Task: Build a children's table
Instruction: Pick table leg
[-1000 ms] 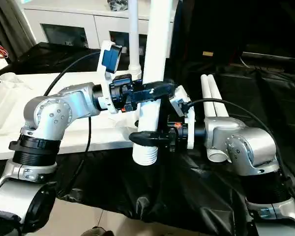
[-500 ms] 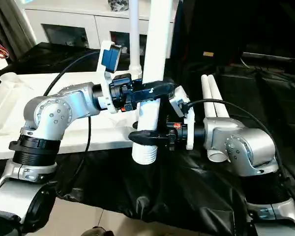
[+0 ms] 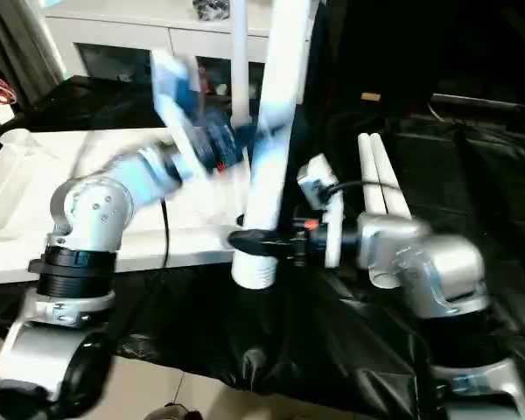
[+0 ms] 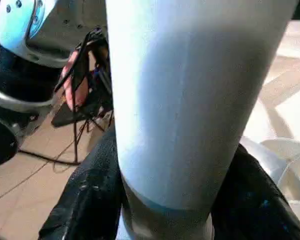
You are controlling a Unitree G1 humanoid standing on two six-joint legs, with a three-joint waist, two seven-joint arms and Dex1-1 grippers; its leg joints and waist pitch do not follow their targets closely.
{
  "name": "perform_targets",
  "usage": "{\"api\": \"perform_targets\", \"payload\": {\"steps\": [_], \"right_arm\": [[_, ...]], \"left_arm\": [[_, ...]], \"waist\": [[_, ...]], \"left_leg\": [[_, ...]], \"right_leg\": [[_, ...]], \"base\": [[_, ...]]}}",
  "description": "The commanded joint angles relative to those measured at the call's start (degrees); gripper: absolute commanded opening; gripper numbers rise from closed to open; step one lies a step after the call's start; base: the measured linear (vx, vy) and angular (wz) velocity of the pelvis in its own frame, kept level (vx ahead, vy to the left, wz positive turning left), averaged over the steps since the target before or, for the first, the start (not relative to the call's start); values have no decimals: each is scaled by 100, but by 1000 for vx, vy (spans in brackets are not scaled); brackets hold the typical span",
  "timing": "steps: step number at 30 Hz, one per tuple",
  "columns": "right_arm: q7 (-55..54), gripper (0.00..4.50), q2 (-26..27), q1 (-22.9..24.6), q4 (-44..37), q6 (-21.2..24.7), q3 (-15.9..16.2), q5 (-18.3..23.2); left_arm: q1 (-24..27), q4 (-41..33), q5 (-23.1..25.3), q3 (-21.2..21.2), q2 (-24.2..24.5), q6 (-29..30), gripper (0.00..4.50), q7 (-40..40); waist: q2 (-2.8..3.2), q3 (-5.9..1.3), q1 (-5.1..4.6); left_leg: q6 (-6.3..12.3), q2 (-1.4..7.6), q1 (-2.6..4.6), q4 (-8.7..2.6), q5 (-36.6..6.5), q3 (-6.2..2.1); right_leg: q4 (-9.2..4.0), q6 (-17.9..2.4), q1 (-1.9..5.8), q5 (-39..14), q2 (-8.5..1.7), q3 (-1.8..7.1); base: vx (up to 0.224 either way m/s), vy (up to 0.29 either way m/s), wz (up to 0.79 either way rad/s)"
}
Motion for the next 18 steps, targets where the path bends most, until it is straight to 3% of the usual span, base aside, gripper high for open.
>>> {"api": "perform_targets", "payload": {"steps": [1,4,5,7,8,9,10,13,14,15,17,18], "right_arm": [[-246,189,114,-31,42,-195,-290,-19],[-809,189,392,36,184,-552,-485,-219],[-1152,189,515,76,281,-809,-565,-434],[-1448,189,550,88,414,-1015,-560,-694],[-1508,189,548,91,445,-1065,-547,-761],[-1868,189,552,99,653,-1283,-501,-1092],[-1868,189,552,99,653,-1283,-501,-1092],[-2085,189,549,118,796,-1409,-471,-1286],[-2254,189,581,167,893,-1559,-404,-1495],[-2265,188,585,170,899,-1568,-400,-1507],[-2373,188,659,206,955,-1691,-358,-1632],[-2402,188,694,220,957,-1728,-343,-1657]], "left_arm": [[-110,86,-50,186,7,-204,284,189],[8,288,484,-26,369,-267,284,274],[164,388,1046,-394,675,-444,284,196],[327,433,1439,-761,957,-593,284,-19],[360,445,1512,-828,1008,-633,284,-59],[522,543,1980,-1269,1345,-843,284,-243],[522,543,1980,-1269,1345,-843,284,-243],[646,640,2384,-1728,1655,-1061,284,-472],[758,835,2963,-2423,2034,-1444,284,-856],[763,850,2997,-2461,2055,-1468,284,-878],[823,1147,3488,-2991,2301,-1802,284,-1206],[821,1405,3738,-3178,2372,-1982,284,-1286]], "waist": [[-110,-467,25],[-99,-468,8],[-95,-466,0],[-85,-457,-31],[-71,-463,-50],[-68,-472,-45],[-53,-470,-50],[-46,-482,-39],[-32,-473,-33],[-38,-469,-41],[-33,-464,-61],[-2,-470,-64]], "left_leg": [[292,286,88,-319,-711,-146],[237,284,107,-338,-728,-150],[227,288,110,-346,-749,-158],[131,292,117,-374,-814,-169],[41,292,132,-373,-812,-154],[25,289,130,-371,-782,-155],[-5,295,136,-379,-800,-155],[-15,300,142,-377,-815,-153],[10,310,140,-390,-832,-160],[24,303,131,-395,-858,-164],[-1,291,124,-400,-882,-155],[-27,294,129,-394,-903,-153]], "right_leg": [[-491,-899,317,-1667,-478,263],[-479,-820,284,-1728,-466,261],[-493,-765,272,-1767,-463,261],[-495,-611,273,-1915,-474,268],[-490,-618,266,-1876,-473,280],[-480,-652,277,-1795,-481,279],[-468,-653,248,-1743,-469,289],[-440,-805,272,-1500,-491,297],[-437,-821,258,-1439,-491,302],[-445,-799,260,-1468,-489,304],[-455,-773,272,-1498,-498,314],[-434,-782,275,-1475,-501,316]], "base": [[0,0,0],[0,0,0],[0,0,0],[0,0,0],[0,0,0],[0,0,0],[0,0,0],[0,0,0],[0,0,0],[0,0,0],[0,0,0],[0,0,0]]}}
